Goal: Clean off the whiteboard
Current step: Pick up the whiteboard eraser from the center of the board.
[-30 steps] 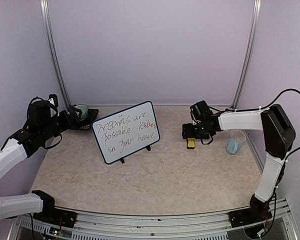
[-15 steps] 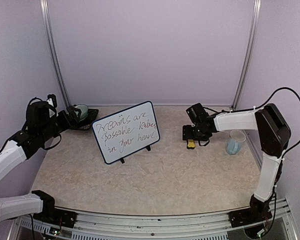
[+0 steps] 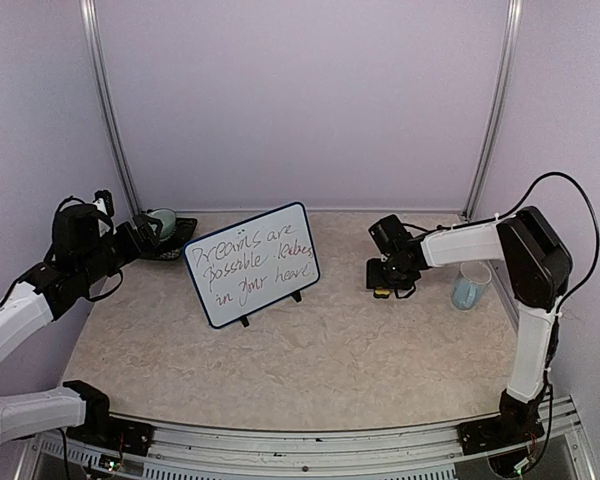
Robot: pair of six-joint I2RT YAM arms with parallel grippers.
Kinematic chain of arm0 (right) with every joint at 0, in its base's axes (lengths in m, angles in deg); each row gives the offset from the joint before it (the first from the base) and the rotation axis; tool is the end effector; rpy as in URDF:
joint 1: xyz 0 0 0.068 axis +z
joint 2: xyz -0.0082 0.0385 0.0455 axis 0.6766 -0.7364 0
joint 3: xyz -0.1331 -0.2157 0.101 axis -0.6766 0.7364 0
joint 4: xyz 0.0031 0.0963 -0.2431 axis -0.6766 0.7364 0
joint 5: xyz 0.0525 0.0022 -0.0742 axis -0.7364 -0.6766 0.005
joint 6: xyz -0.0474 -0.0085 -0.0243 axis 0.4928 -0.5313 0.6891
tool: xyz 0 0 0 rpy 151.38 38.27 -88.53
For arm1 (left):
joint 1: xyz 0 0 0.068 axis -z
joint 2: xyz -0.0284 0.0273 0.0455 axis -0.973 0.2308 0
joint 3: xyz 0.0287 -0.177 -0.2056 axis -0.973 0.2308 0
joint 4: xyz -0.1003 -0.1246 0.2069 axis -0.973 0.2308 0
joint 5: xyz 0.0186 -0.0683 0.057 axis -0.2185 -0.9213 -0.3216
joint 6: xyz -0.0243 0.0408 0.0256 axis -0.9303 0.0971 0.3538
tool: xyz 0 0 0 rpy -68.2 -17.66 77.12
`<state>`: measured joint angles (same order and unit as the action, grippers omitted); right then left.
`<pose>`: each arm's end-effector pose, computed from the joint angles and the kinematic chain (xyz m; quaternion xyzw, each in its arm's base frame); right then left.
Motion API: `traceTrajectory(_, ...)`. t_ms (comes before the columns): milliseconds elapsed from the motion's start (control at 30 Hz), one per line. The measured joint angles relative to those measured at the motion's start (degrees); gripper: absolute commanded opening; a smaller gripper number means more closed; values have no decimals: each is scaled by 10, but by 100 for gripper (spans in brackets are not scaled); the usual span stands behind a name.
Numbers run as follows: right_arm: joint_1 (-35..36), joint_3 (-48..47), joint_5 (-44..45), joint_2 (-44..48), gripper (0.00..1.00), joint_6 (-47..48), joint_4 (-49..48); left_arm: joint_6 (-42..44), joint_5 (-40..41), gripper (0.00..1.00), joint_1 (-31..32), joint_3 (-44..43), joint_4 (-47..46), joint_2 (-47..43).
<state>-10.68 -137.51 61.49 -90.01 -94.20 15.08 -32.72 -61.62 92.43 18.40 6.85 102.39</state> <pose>0.3474 0.2054 0.1511 0.0626 0.9513 0.0464 0.2982 0.2031 -0.0530 0.3021 -0.1437 0.8001 -0.1911 0.5502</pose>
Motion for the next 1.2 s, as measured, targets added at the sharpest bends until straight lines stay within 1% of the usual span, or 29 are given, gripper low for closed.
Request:
traceTrajectory(67, 0, 0, -2, -5, 63, 0, 0, -1, 0, 99, 0, 1, -2, 0)
traceTrajectory(133, 0, 0, -4, -8, 59, 0, 0, -2, 0, 99, 0, 2, -4, 0)
traceTrajectory(233, 1, 0, -5, -8, 48, 0, 0, -2, 0, 99, 0, 4, -7, 0)
traceTrajectory(300, 2, 0, -5, -8, 45, -1, 0, -3, 0, 99, 0, 4, -7, 0)
traceTrajectory(567, 2, 0, -4, -9, 43, -2, -2, -4, 0, 99, 0, 6, -8, -2)
traceTrajectory(767, 2, 0, -4, -11, 40, -1, -2, -4, 0, 99, 0, 11, -10, -3)
traceTrajectory(867, 2, 0, -4, -13, 35, -2, -2, -4, 0, 99, 0, 12, -10, -3)
traceTrajectory(967, 2, 0, -4, -14, 25, 1, -2, -4, 0, 99, 0, 13, -10, -5)
traceTrajectory(1100, 2, 0, -3, -14, 18, 3, -4, -4, 0, 99, 0, 14, -10, -9)
traceTrajectory(1133, 2, 0, -3, -14, 14, 3, -4, -4, 0, 99, 0, 14, -11, -10)
traceTrajectory(1200, 2, 0, -5, -14, 12, 8, -5, -4, 0, 99, 0, 14, -11, -10)
